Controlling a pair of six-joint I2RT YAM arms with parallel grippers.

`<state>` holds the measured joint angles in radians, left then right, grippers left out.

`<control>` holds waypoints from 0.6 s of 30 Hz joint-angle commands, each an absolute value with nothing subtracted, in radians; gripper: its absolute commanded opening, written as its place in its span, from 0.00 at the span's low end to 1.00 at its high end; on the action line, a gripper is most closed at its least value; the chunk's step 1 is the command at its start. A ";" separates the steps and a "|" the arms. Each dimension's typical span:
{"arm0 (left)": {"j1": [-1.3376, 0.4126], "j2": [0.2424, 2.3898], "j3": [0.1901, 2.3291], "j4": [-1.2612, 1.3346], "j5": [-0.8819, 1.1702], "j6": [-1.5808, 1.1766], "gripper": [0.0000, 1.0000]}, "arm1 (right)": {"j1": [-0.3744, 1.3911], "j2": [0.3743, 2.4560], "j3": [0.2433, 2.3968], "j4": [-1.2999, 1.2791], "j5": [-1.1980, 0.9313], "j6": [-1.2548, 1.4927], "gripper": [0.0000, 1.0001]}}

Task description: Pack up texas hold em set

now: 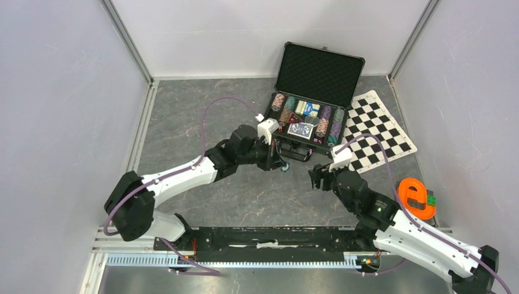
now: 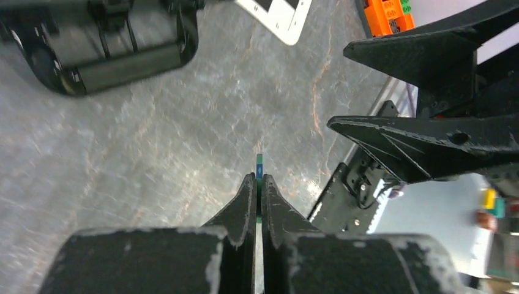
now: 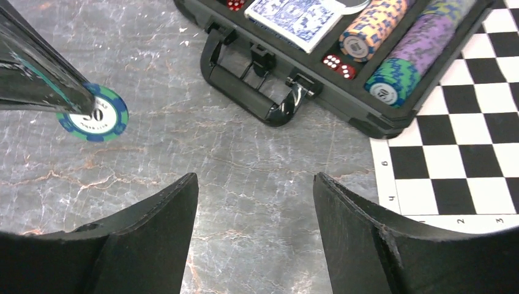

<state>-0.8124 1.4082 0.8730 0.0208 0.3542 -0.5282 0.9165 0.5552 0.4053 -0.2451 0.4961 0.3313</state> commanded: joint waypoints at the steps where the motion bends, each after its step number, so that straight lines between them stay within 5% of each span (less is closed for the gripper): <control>1: -0.858 1.402 0.947 -0.008 0.213 -0.254 0.02 | 0.920 0.479 0.393 -0.229 0.588 0.303 0.73; 11: -0.897 1.391 0.975 0.018 0.302 0.330 0.02 | 0.920 0.286 0.420 -0.254 0.696 0.209 0.84; 18: -0.897 1.580 1.138 -0.114 0.386 0.543 0.02 | 0.920 0.248 0.444 -0.299 0.883 0.278 0.89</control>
<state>-0.8970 1.4826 1.0214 -0.0555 0.3195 0.3401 0.9165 0.2661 0.3958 -0.2768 0.7326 0.2462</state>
